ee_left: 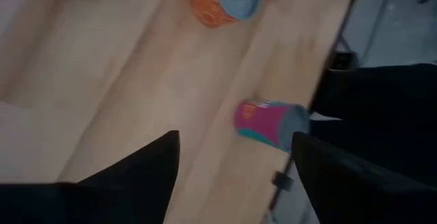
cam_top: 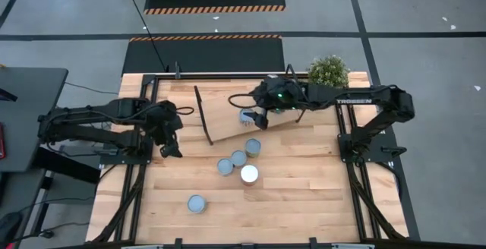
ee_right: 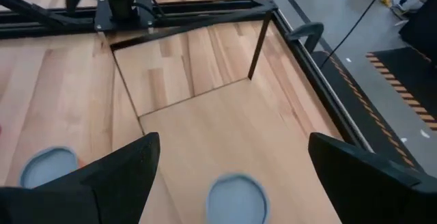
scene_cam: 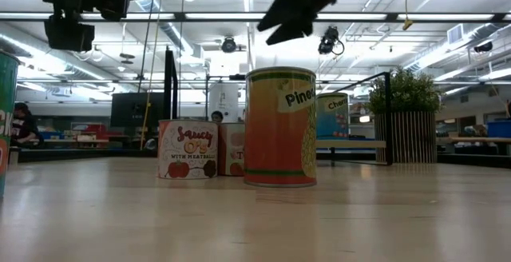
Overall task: Pick and place cans onto a shelf
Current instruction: Put the white can on the shelf
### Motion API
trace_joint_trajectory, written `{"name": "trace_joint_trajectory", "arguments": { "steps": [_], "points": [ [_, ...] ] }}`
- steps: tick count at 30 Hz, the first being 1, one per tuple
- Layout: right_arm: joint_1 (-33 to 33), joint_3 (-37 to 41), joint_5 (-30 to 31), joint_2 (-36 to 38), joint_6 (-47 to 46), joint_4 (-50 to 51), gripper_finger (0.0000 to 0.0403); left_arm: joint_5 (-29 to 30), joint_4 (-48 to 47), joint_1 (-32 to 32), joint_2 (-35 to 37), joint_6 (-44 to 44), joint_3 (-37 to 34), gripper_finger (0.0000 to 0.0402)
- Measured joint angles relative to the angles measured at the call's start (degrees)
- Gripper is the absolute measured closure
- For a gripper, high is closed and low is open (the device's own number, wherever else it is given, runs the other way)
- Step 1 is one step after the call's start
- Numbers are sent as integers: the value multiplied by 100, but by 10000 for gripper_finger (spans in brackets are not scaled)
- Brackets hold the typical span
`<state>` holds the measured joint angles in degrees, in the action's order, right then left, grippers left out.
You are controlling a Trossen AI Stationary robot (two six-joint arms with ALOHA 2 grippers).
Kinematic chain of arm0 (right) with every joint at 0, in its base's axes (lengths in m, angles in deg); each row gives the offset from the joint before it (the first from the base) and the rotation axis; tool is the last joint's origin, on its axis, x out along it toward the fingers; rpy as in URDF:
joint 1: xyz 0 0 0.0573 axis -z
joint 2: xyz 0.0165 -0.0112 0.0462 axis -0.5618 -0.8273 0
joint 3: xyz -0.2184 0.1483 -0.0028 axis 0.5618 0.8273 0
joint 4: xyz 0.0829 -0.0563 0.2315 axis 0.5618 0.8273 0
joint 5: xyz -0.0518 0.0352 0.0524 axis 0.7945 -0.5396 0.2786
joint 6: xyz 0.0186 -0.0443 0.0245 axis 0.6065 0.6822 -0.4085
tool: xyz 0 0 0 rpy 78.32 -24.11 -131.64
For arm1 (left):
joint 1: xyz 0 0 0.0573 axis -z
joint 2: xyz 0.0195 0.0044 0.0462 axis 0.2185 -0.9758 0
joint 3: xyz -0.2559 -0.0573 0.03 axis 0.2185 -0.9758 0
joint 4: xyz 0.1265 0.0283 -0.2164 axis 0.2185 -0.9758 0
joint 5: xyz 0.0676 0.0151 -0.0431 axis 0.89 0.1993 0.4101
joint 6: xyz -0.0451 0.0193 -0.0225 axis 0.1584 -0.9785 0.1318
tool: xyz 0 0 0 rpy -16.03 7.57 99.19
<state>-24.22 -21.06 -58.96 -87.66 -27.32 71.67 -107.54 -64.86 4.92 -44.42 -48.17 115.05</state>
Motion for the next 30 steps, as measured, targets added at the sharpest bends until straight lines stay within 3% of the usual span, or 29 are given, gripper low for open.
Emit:
{"name": "trace_joint_trajectory", "arguments": {
  "steps": [3, 9, 15, 19, 23, 30],
  "points": [
    [68, -430, -4, -283, 176, 213, 21, -272, 11, -82, -4, 17, 0, 114],
    [115, -918, -43, -334, 351, 656, 21, -267, 115, 219, -14, 107, 0, 125],
    [54, -936, -281, -113, 265, 1306, 21, 340, 804, 917, -218, 1053, 1, 115],
    [-225, -936, -133, 9, 403, 1700, 21, 250, 1275, 1426, -583, 1651, 55, 95],
    [-463, -933, -50, 288, 395, 1839, 21, 231, 1253, 1884, -1207, 1811, 609, 90],
    [-697, -933, -171, 692, 218, 1946, 21, 821, 623, 2636, -2310, 1977, 1578, 109]
  ]
}}
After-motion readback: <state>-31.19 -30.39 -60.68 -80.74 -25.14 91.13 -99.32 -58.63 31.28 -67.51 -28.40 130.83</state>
